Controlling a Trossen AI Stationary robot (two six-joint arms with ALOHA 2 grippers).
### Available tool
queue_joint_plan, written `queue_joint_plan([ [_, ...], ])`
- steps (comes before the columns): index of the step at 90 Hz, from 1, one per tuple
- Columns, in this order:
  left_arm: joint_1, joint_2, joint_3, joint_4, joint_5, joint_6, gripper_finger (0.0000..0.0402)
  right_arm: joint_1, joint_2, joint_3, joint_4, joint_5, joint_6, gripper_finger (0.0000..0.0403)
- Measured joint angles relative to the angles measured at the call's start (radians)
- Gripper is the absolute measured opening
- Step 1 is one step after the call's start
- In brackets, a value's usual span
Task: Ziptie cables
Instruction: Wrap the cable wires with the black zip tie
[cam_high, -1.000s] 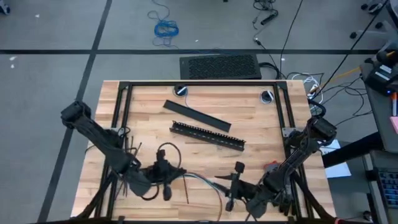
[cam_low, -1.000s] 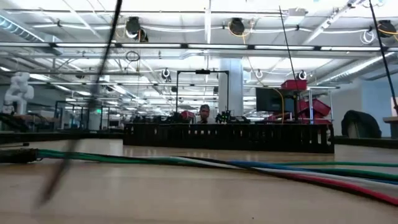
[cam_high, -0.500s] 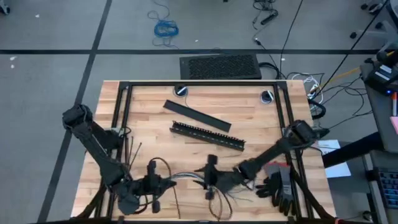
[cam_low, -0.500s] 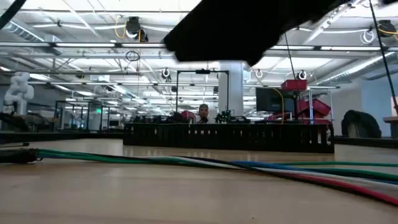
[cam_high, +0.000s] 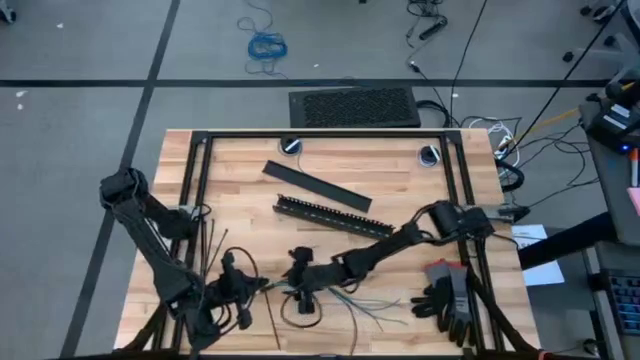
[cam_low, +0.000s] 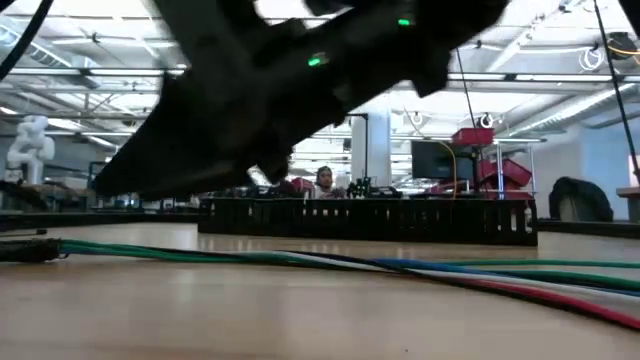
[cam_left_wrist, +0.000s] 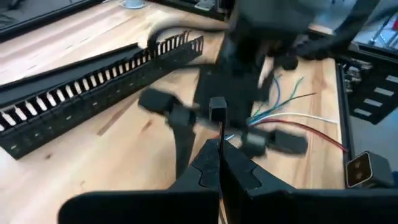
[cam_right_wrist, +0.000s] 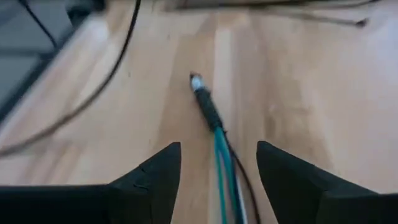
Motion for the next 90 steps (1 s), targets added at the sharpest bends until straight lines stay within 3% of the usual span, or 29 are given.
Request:
queue_joint_plan([
  [20, -0.034, 0.0, 0.0, 0.003, -0.011, 0.0, 0.0, -0.024, 0.095, 0.158, -0.159, -0.002, -0.029, 0.0203],
  [34, -0.037, 0.0, 0.0, -0.001, -0.038, 0.0, 0.0, -0.043, 0.129, 0.206, -0.198, -0.086, 0.007, 0.0194],
  [44, -0.036, -0.001, -0.011, -0.025, -0.042, -0.031, 0.0, -0.049, 0.135, 0.211, -0.242, -0.096, 0.053, 0.0147],
  [60, -0.036, -0.001, -0.046, -0.033, -0.042, -0.093, 0.0, -0.044, 0.131, 0.211, -0.322, -0.094, 0.032, 0.0018],
  [90, -0.045, 0.0, -0.16, 0.003, -0.045, -0.169, 0.0, 0.026, 0.117, 0.21, -0.456, 0.097, 0.043, 0.0002],
])
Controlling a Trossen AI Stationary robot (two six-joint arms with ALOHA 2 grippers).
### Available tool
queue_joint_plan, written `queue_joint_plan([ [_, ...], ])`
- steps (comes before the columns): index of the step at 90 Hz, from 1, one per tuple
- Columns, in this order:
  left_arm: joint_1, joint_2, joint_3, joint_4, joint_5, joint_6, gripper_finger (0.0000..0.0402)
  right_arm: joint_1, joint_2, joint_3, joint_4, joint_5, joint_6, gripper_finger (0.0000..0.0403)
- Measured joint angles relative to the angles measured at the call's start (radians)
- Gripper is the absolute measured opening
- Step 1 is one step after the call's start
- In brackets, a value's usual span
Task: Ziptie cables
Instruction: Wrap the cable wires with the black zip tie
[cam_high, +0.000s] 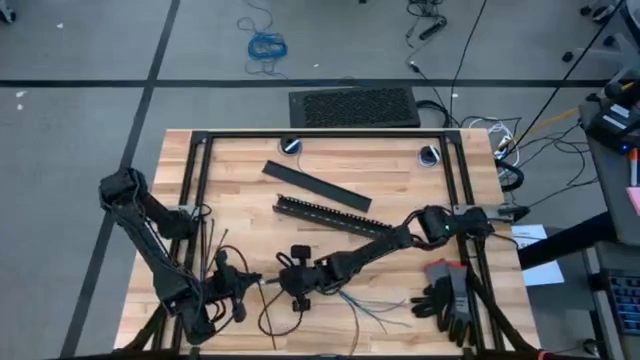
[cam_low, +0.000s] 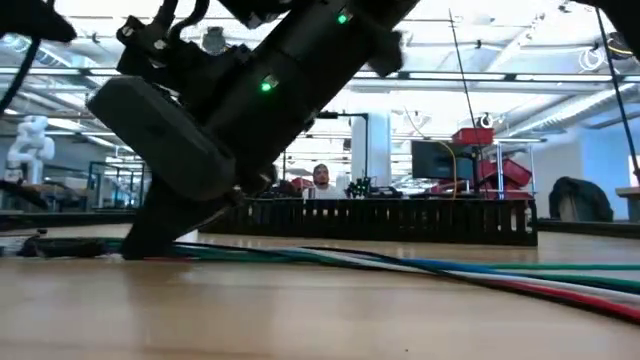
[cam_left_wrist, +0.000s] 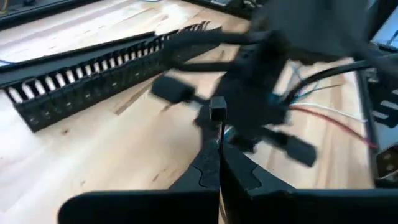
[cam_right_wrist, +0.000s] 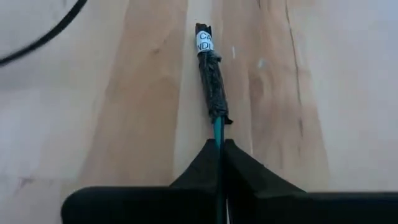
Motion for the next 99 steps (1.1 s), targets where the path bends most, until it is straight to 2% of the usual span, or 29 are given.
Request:
queue_joint_plan([
  [32, -0.003, 0.093, -0.028, 0.04, 0.001, 0.007, 0.0, 0.13, -0.155, -0.014, -0.488, 0.244, 0.138, 0.0001],
  [47, 0.027, 0.151, -0.028, 0.037, -0.006, -0.04, 0.0, 0.182, -0.171, -0.013, -0.665, 0.339, 0.26, 0.0],
  [62, 0.083, 0.21, -0.028, 0.074, -0.005, -0.04, 0.0, 0.225, -0.172, -0.012, -0.666, 0.362, 0.294, 0.0],
  [77, 0.145, 0.255, -0.028, 0.112, -0.029, -0.028, 0.0, 0.264, -0.173, -0.01, -0.625, 0.435, 0.302, 0.0],
  [99, 0.258, 0.282, -0.028, 0.195, -0.075, 0.034, 0.0, 0.275, -0.173, -0.009, -0.561, 0.459, 0.279, 0.0],
])
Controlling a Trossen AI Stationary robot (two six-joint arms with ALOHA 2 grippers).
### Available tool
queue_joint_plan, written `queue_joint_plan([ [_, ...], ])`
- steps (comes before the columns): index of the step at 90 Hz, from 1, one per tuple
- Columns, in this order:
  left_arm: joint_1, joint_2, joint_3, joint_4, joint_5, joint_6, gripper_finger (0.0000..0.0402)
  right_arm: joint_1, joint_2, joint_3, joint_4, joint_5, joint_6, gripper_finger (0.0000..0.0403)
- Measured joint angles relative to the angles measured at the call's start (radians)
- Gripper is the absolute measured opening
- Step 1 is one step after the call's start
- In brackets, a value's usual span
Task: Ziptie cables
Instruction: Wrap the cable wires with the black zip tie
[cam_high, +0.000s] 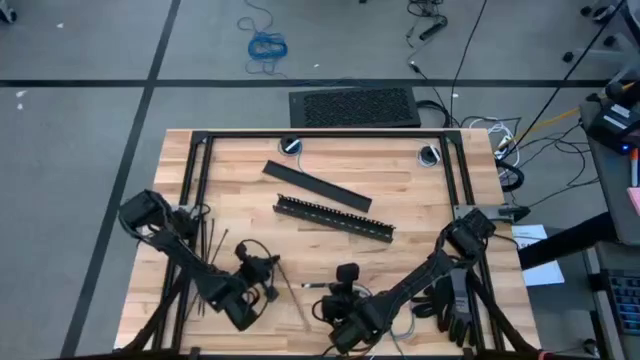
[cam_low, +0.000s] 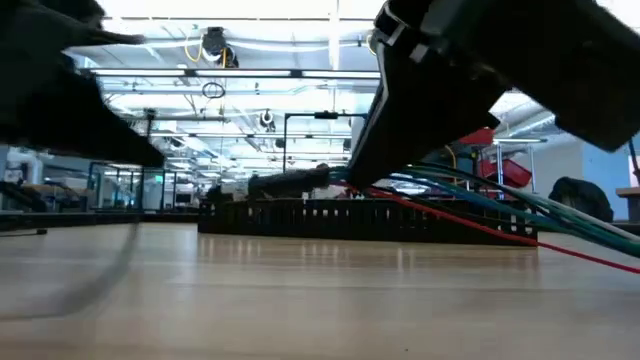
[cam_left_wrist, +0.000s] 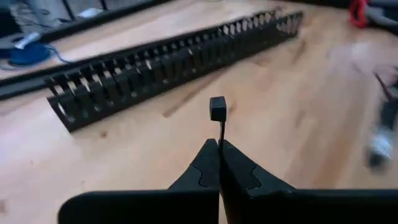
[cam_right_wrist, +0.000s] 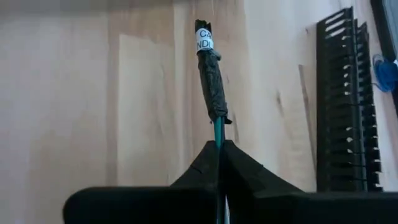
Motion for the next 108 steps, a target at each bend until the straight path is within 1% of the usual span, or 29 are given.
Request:
queue_joint_plan([
  [10, 0.039, 0.002, 0.0, 0.068, 0.005, 0.118, 0.0, -0.001, -0.001, 0.001, 0.037, -0.001, -0.041, 0.0],
  [18, 0.062, 0.011, 0.0, 0.162, 0.052, 0.261, 0.0, 0.003, -0.002, 0.001, 0.059, -0.027, -0.08, 0.0],
  [24, 0.078, 0.03, 0.0, 0.229, 0.083, 0.341, 0.0, 0.005, -0.002, 0.001, 0.072, -0.046, -0.097, 0.0],
  [35, 0.105, 0.085, 0.0, 0.352, 0.124, 0.448, 0.0, 0.006, -0.002, 0.001, 0.104, -0.057, -0.115, 0.0],
  [49, 0.118, 0.172, 0.0, 0.545, 0.21, 0.574, 0.0, 0.024, -0.002, 0.001, 0.102, -0.077, -0.114, 0.0],
  [61, 0.118, 0.216, 0.0, 0.642, 0.217, 0.617, 0.0, 0.048, -0.002, 0.002, 0.09, -0.085, -0.114, 0.0],
  [71, 0.118, 0.213, 0.0, 0.686, 0.216, 0.647, 0.0, 0.043, -0.001, -0.009, 0.082, -0.111, -0.097, 0.0],
  [82, 0.118, 0.191, 0.0, 0.783, 0.223, 0.75, 0.0, 0.036, 0.002, -0.041, 0.102, -0.12, -0.098, 0.0],
  [90, 0.125, 0.182, 0.0, 0.844, 0.265, 0.819, 0.0, 0.029, 0.001, -0.066, 0.181, -0.176, -0.137, 0.0],
  [97, 0.142, 0.18, 0.0, 0.894, 0.338, 0.856, 0.0, 0.024, 0.002, -0.08, 0.227, -0.242, -0.17, 0.0],
  [101, 0.149, 0.179, 0.0, 0.923, 0.367, 0.877, 0.0, 0.024, 0.002, -0.085, 0.25, -0.259, -0.187, 0.0],
  [108, 0.164, 0.178, 0.0, 0.946, 0.383, 0.896, 0.0, 0.024, 0.002, -0.089, 0.261, -0.262, -0.204, 0.0],
])
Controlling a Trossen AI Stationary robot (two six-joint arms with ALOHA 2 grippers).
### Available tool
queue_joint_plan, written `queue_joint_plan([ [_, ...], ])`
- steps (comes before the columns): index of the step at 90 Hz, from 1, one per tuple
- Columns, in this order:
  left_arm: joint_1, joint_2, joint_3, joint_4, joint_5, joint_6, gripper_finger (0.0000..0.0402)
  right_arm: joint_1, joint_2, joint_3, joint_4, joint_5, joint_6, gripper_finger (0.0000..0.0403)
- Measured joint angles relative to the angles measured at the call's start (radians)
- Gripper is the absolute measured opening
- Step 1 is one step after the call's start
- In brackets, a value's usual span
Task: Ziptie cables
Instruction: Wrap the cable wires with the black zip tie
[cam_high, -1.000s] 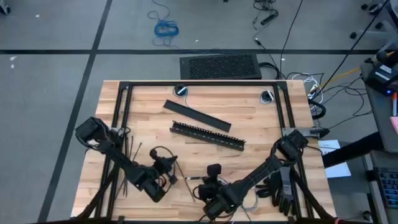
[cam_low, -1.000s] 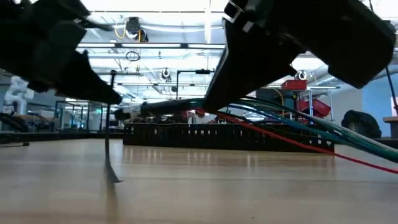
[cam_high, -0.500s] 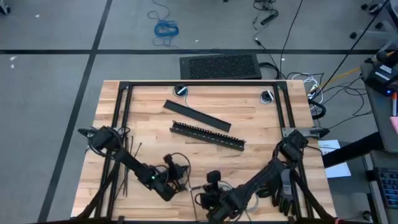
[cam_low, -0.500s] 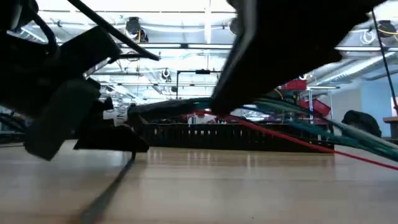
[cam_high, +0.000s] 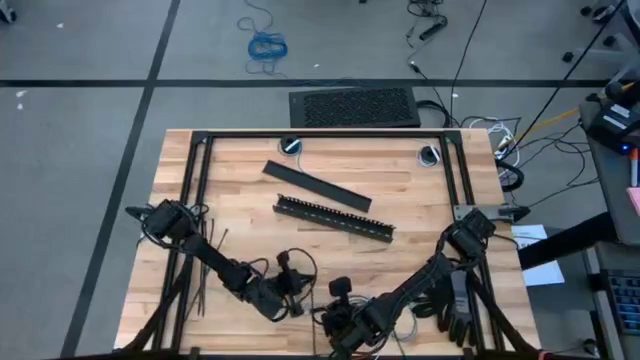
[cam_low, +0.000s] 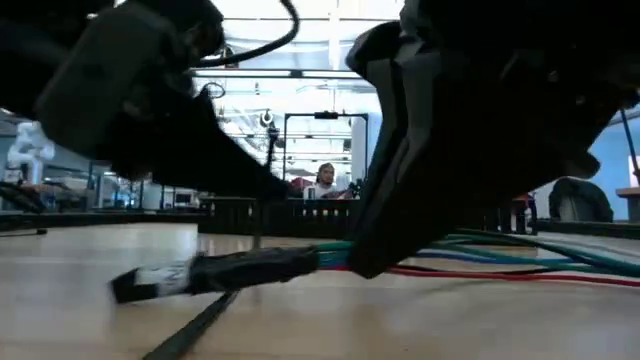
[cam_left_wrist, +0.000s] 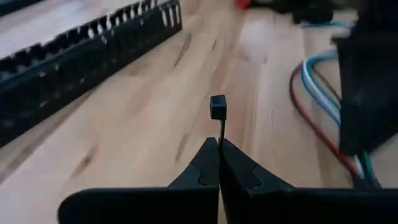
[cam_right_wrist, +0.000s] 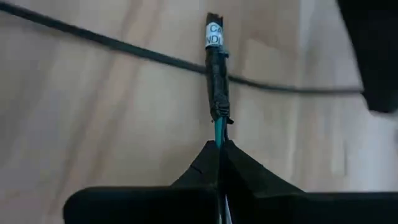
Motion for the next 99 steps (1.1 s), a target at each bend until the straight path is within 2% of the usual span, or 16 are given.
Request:
queue_joint_plan([
  [19, 0.042, 0.0, 0.0, 0.023, 0.011, 0.002, 0.0, -0.027, 0.0, 0.0, -0.001, 0.013, -0.015, 0.0],
  [63, 0.039, 0.0, 0.0, 0.021, 0.034, -0.005, 0.0, -0.084, 0.0, 0.0, 0.004, 0.074, 0.0, 0.0004],
  [74, 0.039, 0.0, 0.0, 0.02, 0.033, -0.004, 0.0, -0.093, 0.0, 0.0, 0.022, 0.05, 0.046, 0.003],
  [99, 0.039, -0.001, 0.0, 0.009, 0.034, -0.026, 0.0, -0.082, 0.0, 0.0, 0.003, 0.06, 0.082, 0.0134],
])
